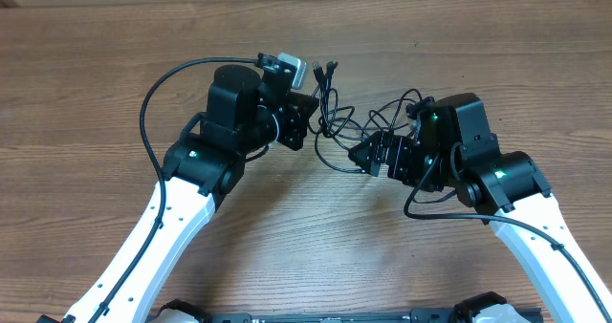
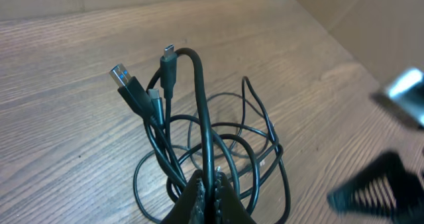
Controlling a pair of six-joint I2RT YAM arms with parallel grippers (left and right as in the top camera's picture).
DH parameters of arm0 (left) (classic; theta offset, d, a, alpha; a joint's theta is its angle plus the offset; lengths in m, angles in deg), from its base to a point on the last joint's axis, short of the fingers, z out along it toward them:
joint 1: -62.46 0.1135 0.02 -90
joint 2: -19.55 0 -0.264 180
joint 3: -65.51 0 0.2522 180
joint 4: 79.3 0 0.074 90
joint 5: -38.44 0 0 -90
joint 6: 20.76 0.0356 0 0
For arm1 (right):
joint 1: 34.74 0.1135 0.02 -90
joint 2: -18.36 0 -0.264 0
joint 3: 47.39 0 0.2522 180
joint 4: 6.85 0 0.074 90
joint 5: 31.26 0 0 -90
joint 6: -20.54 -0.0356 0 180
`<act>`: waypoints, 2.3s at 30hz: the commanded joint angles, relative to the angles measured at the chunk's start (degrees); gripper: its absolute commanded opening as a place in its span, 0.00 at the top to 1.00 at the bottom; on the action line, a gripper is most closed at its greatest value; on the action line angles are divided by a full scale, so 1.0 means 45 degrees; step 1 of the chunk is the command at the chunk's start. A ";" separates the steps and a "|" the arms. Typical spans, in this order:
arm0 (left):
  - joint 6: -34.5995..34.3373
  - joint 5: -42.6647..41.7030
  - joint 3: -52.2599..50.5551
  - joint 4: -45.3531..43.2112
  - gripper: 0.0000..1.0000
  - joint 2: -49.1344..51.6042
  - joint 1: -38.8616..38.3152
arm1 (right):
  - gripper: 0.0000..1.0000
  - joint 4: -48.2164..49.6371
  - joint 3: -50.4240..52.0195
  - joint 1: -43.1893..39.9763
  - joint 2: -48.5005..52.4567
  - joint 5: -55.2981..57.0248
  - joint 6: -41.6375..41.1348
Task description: Untangle cables
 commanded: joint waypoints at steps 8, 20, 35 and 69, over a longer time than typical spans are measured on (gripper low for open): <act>0.2943 -0.2055 0.0248 0.0699 0.96 0.0058 -0.0058 | 0.00 0.2424 -0.0359 -0.0039 -0.0296 0.2390 0.0991; 0.3293 -0.3483 0.0248 -0.0515 0.96 0.0058 -0.0058 | 0.00 0.3162 -0.0355 -0.0039 -0.0291 0.0651 -0.0763; 0.1719 -0.5008 0.0248 -0.2069 0.96 0.0058 -0.0068 | 0.22 0.3317 -0.0355 -0.0034 0.0131 0.0131 -0.1671; 0.1715 -0.4425 0.0248 -0.1409 0.00 0.0058 0.0301 | 0.96 0.4109 -0.0355 -0.1525 0.0165 -0.2069 -0.1651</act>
